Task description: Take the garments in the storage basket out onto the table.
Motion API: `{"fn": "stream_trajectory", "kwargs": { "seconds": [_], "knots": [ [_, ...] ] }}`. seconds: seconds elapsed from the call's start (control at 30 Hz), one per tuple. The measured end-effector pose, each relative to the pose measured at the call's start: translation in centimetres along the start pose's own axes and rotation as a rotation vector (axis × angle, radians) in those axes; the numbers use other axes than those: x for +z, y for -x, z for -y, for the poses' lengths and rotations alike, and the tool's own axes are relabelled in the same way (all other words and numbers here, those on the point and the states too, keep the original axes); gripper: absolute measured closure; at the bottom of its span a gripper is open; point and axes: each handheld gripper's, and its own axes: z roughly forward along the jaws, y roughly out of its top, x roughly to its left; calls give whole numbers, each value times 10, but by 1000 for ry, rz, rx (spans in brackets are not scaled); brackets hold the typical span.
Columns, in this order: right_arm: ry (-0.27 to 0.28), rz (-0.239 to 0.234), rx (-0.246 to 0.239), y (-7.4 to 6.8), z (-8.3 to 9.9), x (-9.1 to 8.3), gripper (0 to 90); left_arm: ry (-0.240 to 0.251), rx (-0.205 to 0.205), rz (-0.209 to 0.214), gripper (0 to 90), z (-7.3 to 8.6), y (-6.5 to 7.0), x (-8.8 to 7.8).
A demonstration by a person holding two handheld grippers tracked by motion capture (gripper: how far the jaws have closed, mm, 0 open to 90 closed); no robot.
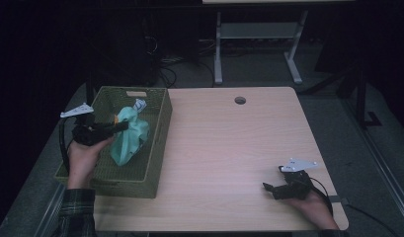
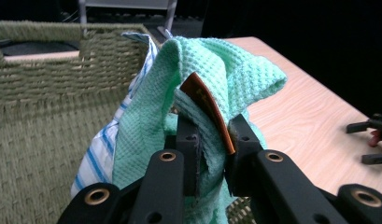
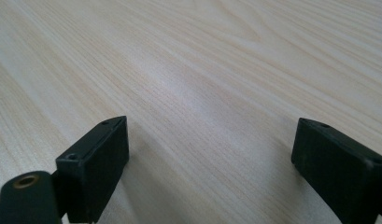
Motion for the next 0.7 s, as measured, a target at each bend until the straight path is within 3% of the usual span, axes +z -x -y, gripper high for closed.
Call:
{"fn": "stream_trajectory", "kwargs": {
  "seconds": [0.33, 0.7],
  "knots": [
    [-2, 0, 4, 0, 0, 0, 110, 46, 28, 36, 779, -22, 11, -13],
    [-2, 1, 7, 0, 0, 0, 117, 81, 44, 105, 779, -41, 29, -9]
  ]
}}
